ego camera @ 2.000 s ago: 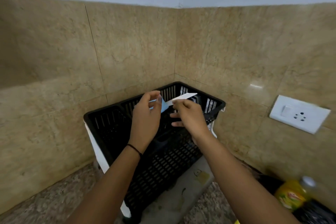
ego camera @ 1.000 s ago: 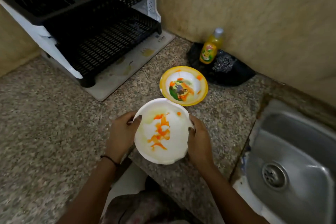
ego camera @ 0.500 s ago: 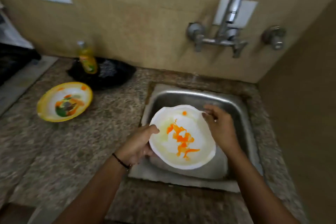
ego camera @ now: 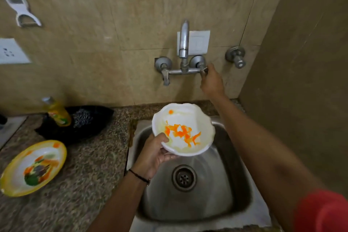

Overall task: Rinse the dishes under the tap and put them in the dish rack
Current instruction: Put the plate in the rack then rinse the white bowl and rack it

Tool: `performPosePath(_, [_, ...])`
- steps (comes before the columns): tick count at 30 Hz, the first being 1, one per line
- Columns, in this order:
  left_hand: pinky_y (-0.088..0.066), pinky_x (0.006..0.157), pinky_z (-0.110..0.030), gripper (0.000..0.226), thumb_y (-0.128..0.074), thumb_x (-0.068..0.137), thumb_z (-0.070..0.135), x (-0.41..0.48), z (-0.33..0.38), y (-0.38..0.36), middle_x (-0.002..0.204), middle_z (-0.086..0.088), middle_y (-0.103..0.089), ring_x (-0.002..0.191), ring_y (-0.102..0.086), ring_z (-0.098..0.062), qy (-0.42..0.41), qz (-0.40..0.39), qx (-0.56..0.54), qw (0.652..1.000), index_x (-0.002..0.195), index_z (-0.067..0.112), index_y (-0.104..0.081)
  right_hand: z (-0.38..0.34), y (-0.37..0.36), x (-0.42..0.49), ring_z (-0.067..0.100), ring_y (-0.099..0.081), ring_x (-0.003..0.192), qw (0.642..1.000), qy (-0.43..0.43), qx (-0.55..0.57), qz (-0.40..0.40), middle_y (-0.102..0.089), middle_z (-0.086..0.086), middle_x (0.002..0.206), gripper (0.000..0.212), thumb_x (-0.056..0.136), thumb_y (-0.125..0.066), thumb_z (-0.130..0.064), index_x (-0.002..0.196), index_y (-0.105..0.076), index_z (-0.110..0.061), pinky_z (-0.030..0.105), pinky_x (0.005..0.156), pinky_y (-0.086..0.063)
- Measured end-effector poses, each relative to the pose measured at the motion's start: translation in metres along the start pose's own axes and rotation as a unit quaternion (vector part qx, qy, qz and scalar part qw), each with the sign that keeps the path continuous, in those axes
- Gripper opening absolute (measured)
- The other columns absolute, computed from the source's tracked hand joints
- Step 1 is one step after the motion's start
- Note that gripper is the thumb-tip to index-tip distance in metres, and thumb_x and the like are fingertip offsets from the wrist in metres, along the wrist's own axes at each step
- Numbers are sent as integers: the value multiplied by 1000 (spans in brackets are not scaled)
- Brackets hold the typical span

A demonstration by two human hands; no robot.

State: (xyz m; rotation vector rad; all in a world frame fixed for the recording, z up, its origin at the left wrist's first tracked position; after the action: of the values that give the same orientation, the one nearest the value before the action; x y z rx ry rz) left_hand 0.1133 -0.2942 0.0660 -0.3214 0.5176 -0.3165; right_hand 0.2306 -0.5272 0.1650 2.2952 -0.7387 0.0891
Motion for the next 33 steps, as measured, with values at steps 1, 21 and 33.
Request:
performPosePath(1, [-59,74,-47,34,-44,92,6,4,0,0,106,-8,-73,94,-71,-28,-1,5,-3,1000,122,16,-56,6,-2,5,38,-62,88,999,-26,29,-7,-61,21,100,19,98,-42,-20,113,-45,-8,44,68,-51])
performPosePath(21, [-58,80,-47,53,-31,91,66,71,-26,-17,112,1,-72,100,-69,-18,46,21,-29,998,118,32,-62,28,-109,-128,28,12,146,936,-10,-88,-342,15,13,157,73,101,-29,-41,148,14,-5,40,118,4])
performPosePath(33, [-51,89,-60,69,-36,80,72,80,-20,18,125,-5,-66,112,-64,-28,57,25,-9,998,130,28,-56,55,-62,-146,17,-11,146,836,177,-331,-401,-18,5,158,52,102,-29,-36,148,-27,-12,29,116,-4])
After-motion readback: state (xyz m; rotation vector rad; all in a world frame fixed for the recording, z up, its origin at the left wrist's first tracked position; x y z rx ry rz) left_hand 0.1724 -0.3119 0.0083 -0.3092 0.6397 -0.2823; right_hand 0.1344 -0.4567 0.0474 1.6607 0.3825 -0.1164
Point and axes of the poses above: each hand's wrist, its own x-axis towards the middle knuckle, its own y-axis out of the back of the hand, z = x × y, the point moved 6 cm from there along x, towards the middle knuckle
